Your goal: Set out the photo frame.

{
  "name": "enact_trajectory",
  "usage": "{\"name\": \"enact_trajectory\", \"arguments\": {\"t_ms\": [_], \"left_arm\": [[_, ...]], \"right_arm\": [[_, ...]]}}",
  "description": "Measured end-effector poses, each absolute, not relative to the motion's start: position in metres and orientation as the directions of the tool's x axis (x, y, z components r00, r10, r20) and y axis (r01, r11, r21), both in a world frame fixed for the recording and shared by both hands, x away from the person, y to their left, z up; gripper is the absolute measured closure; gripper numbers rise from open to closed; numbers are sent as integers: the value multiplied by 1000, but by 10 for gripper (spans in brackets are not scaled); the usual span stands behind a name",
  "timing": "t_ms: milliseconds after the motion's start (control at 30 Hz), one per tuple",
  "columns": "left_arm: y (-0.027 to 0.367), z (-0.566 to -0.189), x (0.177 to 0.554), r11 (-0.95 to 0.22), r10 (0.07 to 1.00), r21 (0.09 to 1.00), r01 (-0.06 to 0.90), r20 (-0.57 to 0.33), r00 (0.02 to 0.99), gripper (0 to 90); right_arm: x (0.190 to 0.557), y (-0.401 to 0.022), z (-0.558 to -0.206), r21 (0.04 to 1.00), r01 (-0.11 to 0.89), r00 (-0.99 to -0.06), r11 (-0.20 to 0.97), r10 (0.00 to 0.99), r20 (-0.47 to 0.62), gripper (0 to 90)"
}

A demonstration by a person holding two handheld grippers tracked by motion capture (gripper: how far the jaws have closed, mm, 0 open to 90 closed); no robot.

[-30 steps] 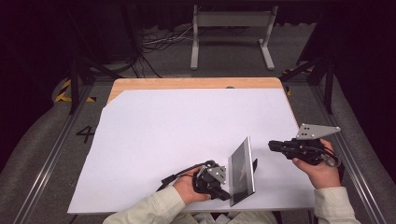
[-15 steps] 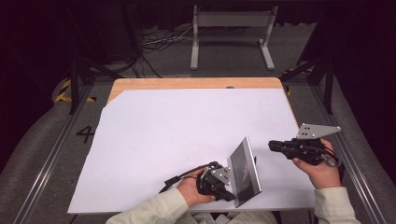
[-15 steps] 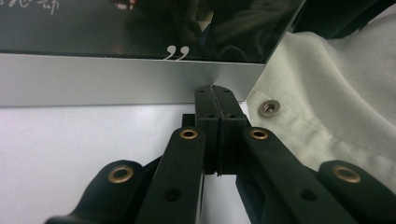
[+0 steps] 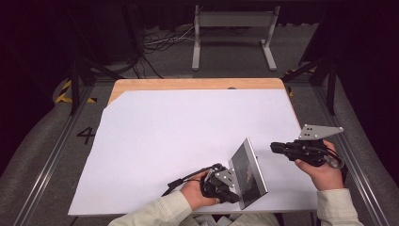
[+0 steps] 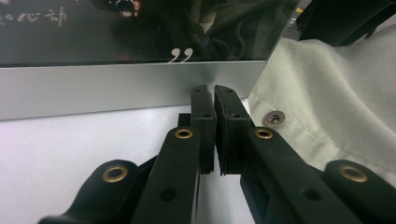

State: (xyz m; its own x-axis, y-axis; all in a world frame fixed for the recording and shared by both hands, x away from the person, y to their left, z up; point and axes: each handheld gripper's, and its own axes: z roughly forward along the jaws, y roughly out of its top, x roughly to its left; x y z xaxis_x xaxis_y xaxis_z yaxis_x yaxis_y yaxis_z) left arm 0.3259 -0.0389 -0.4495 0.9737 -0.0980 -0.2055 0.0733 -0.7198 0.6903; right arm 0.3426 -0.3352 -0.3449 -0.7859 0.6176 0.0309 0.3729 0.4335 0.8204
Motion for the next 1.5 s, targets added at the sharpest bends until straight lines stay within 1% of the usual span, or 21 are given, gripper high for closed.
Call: {"name": "enact_trajectory", "arguments": {"t_ms": [433, 800, 967, 1233, 1500], "left_arm": [[-18, -440, 335, -725, -72, 684, 86, -200, 977, 850], [1, -436, 344, -714, -28, 688, 128, -212, 977, 844], [11, -433, 350, -702, 7, 695, 158, -214, 977, 841], [28, -430, 360, -691, 50, 701, 175, -195, 979, 841], [40, -429, 368, -676, 94, 704, 217, -209, 973, 844]], "right_arm": [[341, -334, -340, 807, 414, -777, 421, 626, 72, 842], [338, -330, -332, 785, 463, -761, 412, 639, 114, 800], [335, -327, -327, 775, 486, -743, 405, 658, 122, 789], [330, -322, -319, 751, 535, -695, 386, 706, 132, 764], [322, -316, -310, 735, 570, -649, 367, 750, 128, 761]]}}
